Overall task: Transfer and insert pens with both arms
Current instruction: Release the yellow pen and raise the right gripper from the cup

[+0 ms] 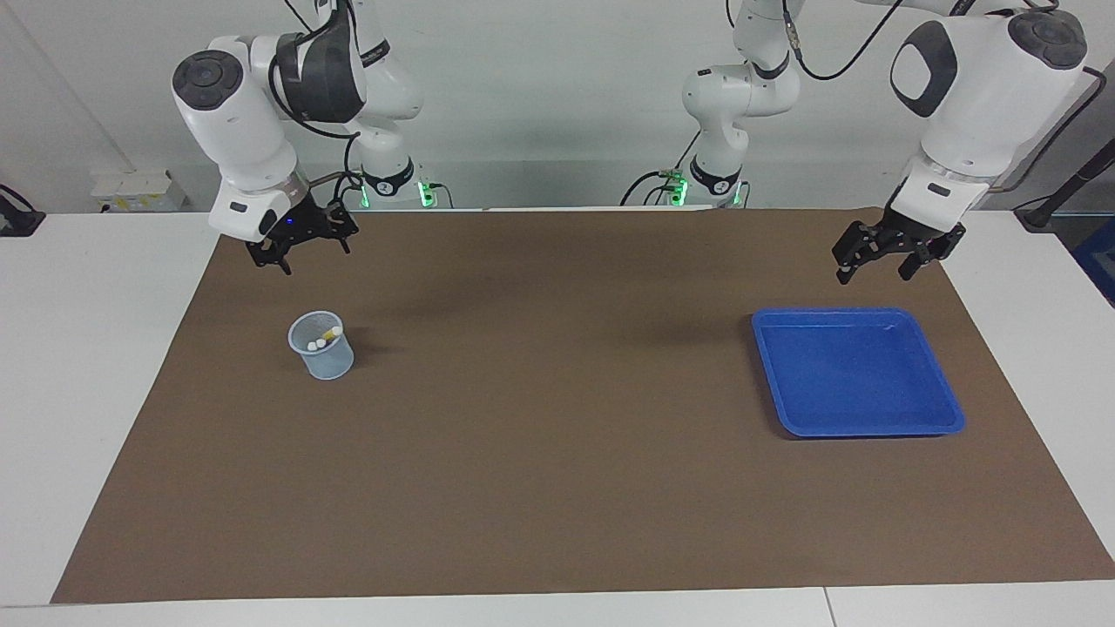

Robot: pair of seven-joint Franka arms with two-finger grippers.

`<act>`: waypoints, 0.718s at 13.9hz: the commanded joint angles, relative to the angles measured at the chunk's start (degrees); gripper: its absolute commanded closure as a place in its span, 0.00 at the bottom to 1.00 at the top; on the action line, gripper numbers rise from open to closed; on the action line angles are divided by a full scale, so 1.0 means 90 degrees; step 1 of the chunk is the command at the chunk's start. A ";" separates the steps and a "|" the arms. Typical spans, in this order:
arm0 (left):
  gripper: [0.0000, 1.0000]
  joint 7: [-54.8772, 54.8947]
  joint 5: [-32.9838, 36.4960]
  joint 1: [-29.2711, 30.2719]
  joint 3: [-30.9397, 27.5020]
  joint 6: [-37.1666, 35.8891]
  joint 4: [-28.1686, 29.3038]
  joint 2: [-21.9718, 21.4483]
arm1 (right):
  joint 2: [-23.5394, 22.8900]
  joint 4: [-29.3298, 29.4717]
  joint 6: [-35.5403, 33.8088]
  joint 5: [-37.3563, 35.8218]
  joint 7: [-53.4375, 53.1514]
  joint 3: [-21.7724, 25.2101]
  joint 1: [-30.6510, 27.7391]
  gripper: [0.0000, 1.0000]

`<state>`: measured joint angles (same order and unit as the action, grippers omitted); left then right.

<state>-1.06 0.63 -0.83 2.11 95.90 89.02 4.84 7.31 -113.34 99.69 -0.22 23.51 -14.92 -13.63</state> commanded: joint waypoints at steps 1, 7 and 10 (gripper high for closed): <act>0.00 -0.0009 0.0145 -0.0152 -0.0088 -0.0440 -0.0408 0.0127 | -0.0059 0.0354 -0.0205 0.0123 -0.0596 0.0036 0.0156 0.00; 0.00 -0.0009 0.0107 -0.0142 -0.0069 -0.0528 -0.0233 -0.0225 | -0.0684 0.1409 -0.0666 0.0015 -0.1870 0.1272 0.1716 0.00; 0.00 -0.0009 0.0057 -0.0142 -0.0069 -0.0519 -0.0204 -0.0225 | -0.1202 0.2083 -0.0919 0.0083 -0.1870 0.2262 0.2588 0.00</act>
<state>-1.06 0.70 -1.29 2.09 92.19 86.63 3.55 0.70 -100.32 94.27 -0.17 7.19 2.38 6.74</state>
